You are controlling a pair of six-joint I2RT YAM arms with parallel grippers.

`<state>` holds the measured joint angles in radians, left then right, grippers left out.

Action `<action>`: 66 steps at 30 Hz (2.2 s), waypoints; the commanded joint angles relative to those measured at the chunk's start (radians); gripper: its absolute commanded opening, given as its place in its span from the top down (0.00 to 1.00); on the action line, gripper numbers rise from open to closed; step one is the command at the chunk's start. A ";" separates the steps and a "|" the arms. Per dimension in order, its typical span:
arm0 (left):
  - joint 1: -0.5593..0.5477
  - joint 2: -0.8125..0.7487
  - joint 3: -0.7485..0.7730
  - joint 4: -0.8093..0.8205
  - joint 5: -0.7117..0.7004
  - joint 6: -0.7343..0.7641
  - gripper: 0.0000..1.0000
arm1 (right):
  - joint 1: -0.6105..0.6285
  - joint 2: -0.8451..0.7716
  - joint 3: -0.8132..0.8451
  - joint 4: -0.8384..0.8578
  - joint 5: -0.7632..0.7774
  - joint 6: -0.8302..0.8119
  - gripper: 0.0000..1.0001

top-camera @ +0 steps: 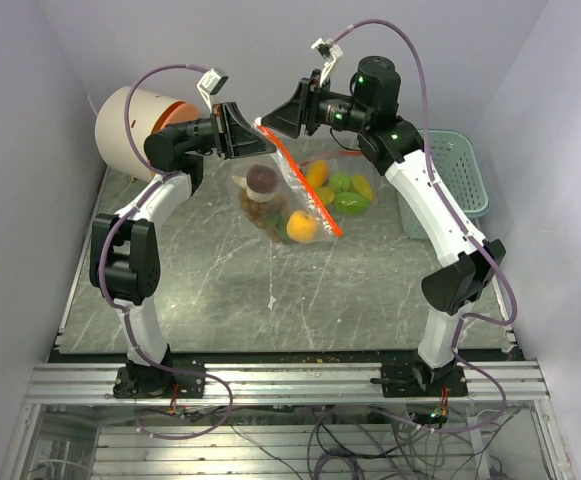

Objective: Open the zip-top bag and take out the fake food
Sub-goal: Unzip the zipper food storage bag at the center of the board.

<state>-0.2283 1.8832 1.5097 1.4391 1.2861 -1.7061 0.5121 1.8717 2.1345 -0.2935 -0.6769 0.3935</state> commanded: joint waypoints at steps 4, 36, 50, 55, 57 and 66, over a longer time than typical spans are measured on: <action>-0.005 -0.018 0.007 0.286 0.013 -0.027 0.93 | 0.001 -0.001 -0.002 0.110 -0.070 0.069 0.48; -0.005 -0.001 -0.002 0.287 0.018 -0.021 0.93 | 0.023 0.019 -0.038 0.173 -0.125 0.121 0.69; 0.029 0.009 -0.004 0.285 -0.047 -0.018 0.93 | 0.023 0.006 -0.045 0.130 -0.095 0.093 1.00; 0.075 0.015 0.027 0.284 -0.090 -0.022 0.93 | 0.023 -0.025 -0.098 0.117 -0.076 0.070 1.00; 0.093 0.021 0.046 0.282 -0.099 -0.029 0.93 | 0.023 -0.041 -0.126 0.114 -0.070 0.062 1.00; 0.193 0.043 0.069 0.256 -0.160 -0.021 0.93 | 0.018 -0.129 -0.238 0.069 -0.041 0.002 1.00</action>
<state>-0.0895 1.9266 1.5372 1.4399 1.2327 -1.7100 0.5312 1.8156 1.9388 -0.1738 -0.7147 0.4397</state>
